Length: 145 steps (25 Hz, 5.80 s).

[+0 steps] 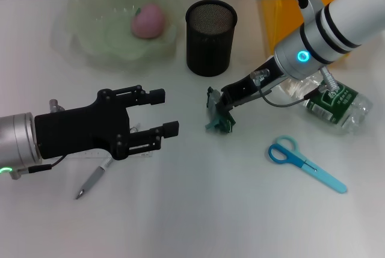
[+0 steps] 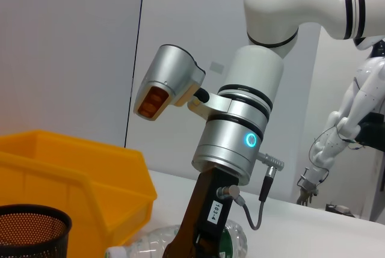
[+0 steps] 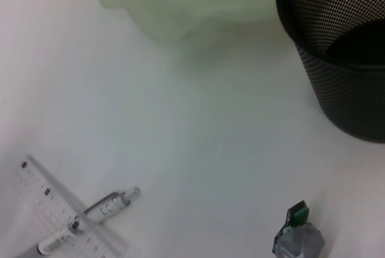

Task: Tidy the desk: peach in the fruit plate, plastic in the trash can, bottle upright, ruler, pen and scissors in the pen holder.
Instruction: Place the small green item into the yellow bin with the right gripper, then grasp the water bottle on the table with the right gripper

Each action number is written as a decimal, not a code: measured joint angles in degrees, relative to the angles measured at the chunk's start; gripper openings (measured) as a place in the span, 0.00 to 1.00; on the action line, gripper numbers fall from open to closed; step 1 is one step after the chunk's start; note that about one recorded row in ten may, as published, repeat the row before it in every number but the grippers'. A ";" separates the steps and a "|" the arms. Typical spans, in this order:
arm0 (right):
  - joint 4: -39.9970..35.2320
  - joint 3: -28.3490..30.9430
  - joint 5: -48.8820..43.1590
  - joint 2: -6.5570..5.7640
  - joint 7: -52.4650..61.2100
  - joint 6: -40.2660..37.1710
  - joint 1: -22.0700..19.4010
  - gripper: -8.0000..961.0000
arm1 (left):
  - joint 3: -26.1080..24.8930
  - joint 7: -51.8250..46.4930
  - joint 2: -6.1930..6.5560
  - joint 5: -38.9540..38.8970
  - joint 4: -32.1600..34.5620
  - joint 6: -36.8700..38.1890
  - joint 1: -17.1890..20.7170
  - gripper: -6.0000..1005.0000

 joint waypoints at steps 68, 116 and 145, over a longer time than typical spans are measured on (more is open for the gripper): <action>-14.78 25.83 45.24 -1.33 -49.21 4.32 -31.52 0.49 | -0.68 2.40 -0.17 -9.82 -8.26 -0.69 -4.39 0.66; -45.30 9.94 -18.10 -5.52 -8.22 -34.88 -13.90 0.81 | -0.54 2.76 -0.17 -9.76 -8.26 2.52 -3.58 0.66; -32.21 -0.64 -23.46 -0.93 -9.91 -15.07 -12.82 0.81 | -0.69 3.04 -0.18 -9.84 -9.58 2.47 -3.15 0.66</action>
